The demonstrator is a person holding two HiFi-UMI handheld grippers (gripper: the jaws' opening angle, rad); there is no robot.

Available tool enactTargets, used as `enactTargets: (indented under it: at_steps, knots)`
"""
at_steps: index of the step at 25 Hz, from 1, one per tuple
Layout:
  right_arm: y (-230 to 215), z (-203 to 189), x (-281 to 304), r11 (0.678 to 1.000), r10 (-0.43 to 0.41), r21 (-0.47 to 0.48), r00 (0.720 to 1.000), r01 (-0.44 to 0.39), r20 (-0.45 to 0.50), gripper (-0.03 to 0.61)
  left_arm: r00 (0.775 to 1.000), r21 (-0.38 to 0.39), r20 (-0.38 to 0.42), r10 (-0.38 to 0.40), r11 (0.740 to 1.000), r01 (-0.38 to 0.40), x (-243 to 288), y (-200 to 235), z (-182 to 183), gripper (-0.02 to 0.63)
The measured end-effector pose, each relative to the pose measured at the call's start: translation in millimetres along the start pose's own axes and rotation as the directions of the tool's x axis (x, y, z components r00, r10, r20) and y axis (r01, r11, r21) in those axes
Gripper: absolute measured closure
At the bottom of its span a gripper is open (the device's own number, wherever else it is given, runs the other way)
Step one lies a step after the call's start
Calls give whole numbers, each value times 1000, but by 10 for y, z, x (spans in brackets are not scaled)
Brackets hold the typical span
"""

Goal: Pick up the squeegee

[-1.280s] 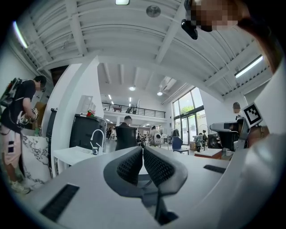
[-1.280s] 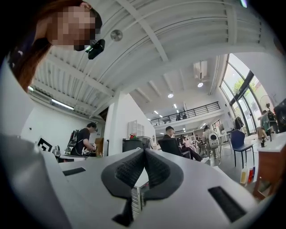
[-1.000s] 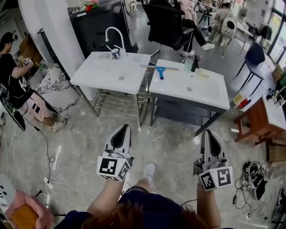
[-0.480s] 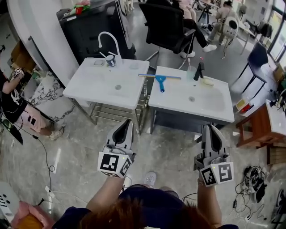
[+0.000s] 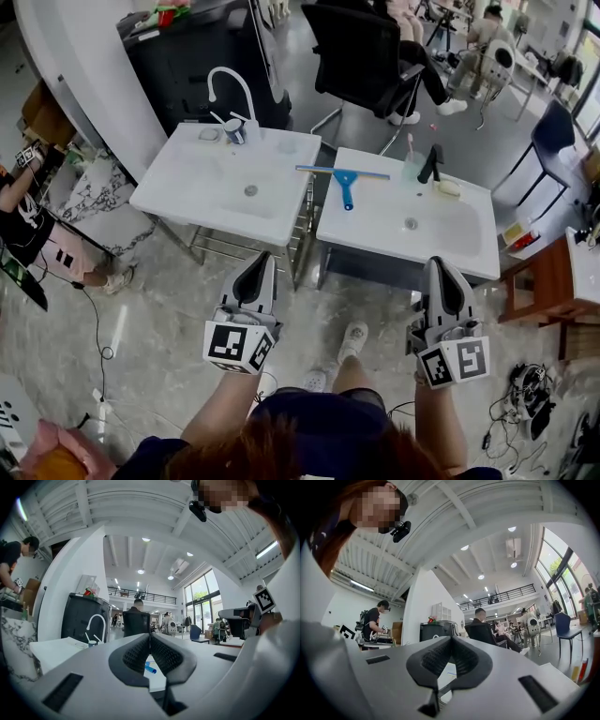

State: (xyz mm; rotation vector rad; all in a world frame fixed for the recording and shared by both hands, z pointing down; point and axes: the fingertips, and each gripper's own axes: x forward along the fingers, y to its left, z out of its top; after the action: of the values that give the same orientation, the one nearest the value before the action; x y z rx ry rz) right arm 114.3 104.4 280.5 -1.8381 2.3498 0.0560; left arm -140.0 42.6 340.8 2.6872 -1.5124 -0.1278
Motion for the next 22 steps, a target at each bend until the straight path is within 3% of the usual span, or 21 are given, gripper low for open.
enactTargets:
  at_steps: [11, 22]
  knots:
    - [-875, -180, 1390, 995, 95, 23, 995, -95, -8, 563, 993, -3, 4, 115, 993, -115, 1311, 336, -66, 588]
    - [-1831, -272, 2707, 977, 210, 33, 978, -210, -7, 563, 969, 7, 70, 236, 971, -237, 2731, 602, -6, 588]
